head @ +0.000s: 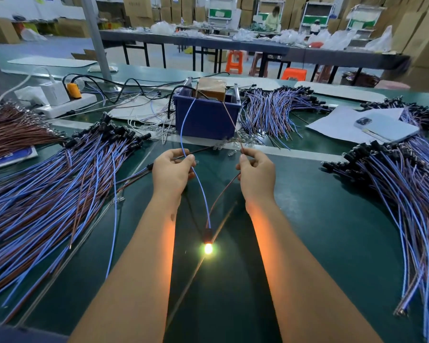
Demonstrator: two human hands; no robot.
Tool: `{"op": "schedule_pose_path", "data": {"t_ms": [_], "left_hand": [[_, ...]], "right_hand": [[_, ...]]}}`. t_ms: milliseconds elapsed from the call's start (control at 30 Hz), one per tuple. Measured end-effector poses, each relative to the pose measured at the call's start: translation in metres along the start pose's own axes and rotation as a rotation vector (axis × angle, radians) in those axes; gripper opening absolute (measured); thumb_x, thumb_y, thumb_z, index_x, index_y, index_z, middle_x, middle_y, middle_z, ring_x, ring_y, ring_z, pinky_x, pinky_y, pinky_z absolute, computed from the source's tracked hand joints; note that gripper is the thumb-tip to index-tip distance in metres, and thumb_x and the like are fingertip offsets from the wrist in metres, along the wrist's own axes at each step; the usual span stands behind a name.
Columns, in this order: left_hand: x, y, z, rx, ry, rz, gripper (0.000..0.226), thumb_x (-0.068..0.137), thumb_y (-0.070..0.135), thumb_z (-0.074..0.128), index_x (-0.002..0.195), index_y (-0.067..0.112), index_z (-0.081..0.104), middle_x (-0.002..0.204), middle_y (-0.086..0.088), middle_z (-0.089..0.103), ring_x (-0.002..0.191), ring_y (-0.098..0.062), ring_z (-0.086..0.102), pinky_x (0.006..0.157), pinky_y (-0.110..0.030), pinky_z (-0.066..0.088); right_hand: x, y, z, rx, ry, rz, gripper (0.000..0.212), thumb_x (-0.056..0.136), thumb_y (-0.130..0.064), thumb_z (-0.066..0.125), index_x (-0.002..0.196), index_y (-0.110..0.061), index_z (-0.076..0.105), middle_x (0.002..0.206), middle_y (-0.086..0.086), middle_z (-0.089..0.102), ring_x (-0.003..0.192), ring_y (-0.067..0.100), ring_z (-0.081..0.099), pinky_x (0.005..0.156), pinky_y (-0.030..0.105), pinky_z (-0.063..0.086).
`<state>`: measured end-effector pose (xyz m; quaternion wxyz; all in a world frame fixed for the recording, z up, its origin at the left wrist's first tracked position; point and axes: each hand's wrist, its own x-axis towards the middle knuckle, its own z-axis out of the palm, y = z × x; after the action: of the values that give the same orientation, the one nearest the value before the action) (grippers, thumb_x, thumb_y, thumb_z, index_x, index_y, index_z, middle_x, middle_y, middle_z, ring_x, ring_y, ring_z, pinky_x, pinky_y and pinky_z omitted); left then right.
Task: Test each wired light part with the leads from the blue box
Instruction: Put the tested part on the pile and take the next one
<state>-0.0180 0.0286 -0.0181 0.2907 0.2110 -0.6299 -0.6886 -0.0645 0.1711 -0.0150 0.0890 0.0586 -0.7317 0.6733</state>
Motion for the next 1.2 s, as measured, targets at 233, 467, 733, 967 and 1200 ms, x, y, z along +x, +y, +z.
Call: {"op": "schedule_pose_path", "data": {"t_ms": [233, 467, 733, 967, 1200], "left_hand": [[0.002, -0.002, 0.0, 0.007, 0.005, -0.001, 0.014, 0.091, 0.004, 0.062, 0.087, 0.018, 0.062, 0.071, -0.003, 0.065, 0.064, -0.007, 0.063, 0.05, -0.016, 0.049], [0.003, -0.003, 0.0, 0.012, 0.001, -0.004, 0.016, 0.091, 0.005, 0.062, 0.087, 0.02, 0.062, 0.069, 0.0, 0.067, 0.065, -0.006, 0.063, 0.052, -0.017, 0.049], [0.001, -0.002, 0.001, 0.03, -0.005, -0.005, 0.012, 0.091, 0.004, 0.062, 0.09, 0.017, 0.062, 0.072, -0.002, 0.067, 0.067, -0.009, 0.063, 0.052, -0.017, 0.049], [-0.015, 0.004, 0.014, 0.121, -0.171, 0.018, 0.012, 0.09, 0.005, 0.064, 0.102, 0.006, 0.063, 0.071, -0.006, 0.062, 0.058, -0.009, 0.059, 0.051, -0.015, 0.049], [-0.027, 0.008, 0.025, 0.101, -0.338, -0.018, 0.018, 0.096, 0.004, 0.052, 0.096, 0.009, 0.07, 0.083, -0.009, 0.071, 0.066, -0.015, 0.066, 0.062, -0.026, 0.057]], "right_hand": [[0.001, -0.001, -0.001, 0.014, 0.006, 0.008, 0.017, 0.097, -0.011, 0.051, 0.101, -0.023, 0.062, 0.07, -0.001, 0.06, 0.067, 0.015, 0.056, 0.07, 0.038, 0.052], [0.001, 0.0, 0.0, 0.031, 0.005, 0.022, 0.016, 0.097, -0.012, 0.052, 0.1, -0.025, 0.061, 0.069, -0.002, 0.06, 0.063, 0.016, 0.054, 0.06, 0.031, 0.046], [0.001, 0.0, -0.001, 0.042, -0.002, 0.029, 0.015, 0.097, -0.013, 0.051, 0.105, -0.021, 0.062, 0.071, -0.002, 0.06, 0.064, 0.015, 0.054, 0.059, 0.03, 0.046], [-0.008, -0.005, 0.007, 0.11, -0.134, -0.076, 0.021, 0.096, -0.008, 0.054, 0.106, -0.023, 0.064, 0.071, -0.001, 0.059, 0.053, 0.007, 0.049, 0.054, 0.021, 0.043], [-0.012, -0.006, 0.012, 0.106, -0.173, -0.136, 0.028, 0.087, 0.002, 0.063, 0.11, -0.015, 0.068, 0.078, 0.002, 0.064, 0.069, 0.008, 0.059, 0.073, 0.023, 0.053]]}}
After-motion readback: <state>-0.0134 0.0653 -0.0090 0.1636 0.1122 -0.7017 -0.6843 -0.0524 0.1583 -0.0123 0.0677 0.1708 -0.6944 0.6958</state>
